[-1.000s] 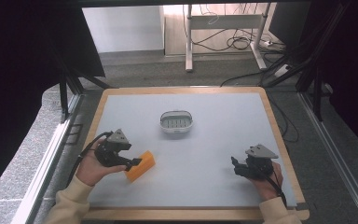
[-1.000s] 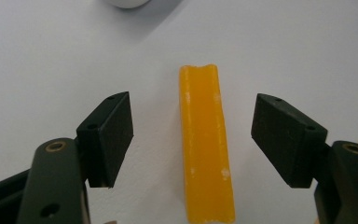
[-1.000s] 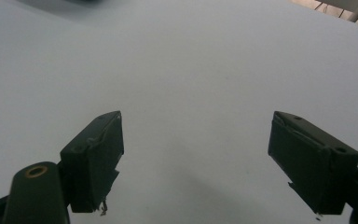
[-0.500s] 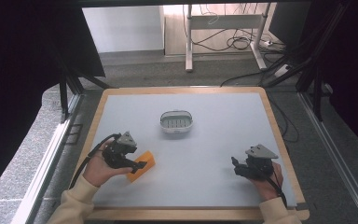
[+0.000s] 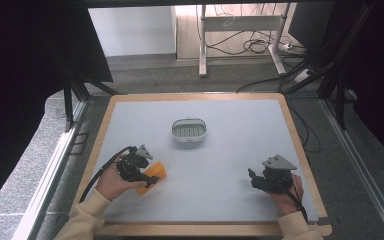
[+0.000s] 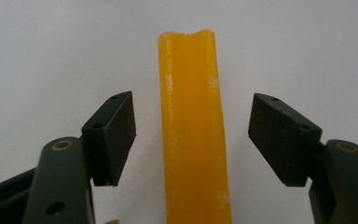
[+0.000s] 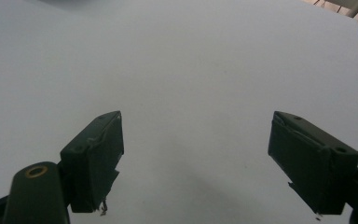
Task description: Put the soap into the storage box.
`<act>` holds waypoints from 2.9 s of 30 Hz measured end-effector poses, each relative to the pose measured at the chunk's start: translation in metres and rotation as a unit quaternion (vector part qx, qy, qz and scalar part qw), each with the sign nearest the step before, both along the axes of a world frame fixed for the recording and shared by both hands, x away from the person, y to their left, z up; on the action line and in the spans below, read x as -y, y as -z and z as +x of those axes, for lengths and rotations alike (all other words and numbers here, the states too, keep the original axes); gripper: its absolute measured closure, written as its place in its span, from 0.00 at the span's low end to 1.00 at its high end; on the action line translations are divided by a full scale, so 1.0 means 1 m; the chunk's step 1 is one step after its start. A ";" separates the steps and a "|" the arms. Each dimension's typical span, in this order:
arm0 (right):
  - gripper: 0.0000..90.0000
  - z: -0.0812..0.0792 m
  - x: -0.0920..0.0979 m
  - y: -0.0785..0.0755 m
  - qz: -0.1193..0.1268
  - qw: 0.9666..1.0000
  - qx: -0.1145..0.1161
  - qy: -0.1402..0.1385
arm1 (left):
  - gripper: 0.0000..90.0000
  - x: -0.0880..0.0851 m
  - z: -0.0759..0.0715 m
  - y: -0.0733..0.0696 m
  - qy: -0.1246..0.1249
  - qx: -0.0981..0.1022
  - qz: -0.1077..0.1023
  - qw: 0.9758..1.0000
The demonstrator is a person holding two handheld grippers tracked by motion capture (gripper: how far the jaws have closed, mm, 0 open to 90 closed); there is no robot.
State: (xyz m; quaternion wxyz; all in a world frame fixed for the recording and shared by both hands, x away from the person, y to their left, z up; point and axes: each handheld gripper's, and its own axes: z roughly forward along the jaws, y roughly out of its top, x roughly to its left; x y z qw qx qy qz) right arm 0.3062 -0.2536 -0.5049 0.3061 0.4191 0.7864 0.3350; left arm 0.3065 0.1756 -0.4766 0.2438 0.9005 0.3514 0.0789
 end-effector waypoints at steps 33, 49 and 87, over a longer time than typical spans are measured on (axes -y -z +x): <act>0.20 -0.001 0.001 -0.001 0.001 1.000 0.002 -0.003 | 0.69 0.006 0.006 0.020 -0.014 -0.035 -0.002 0.999; 0.20 -0.002 0.000 -0.001 0.000 1.000 0.007 -0.008 | 0.69 -0.003 -0.001 -0.005 0.004 0.002 -0.012 1.000; 0.20 -0.001 -0.002 0.003 0.012 1.000 -0.003 -0.017 | 0.69 0.002 0.020 -0.023 0.030 0.009 -0.019 0.999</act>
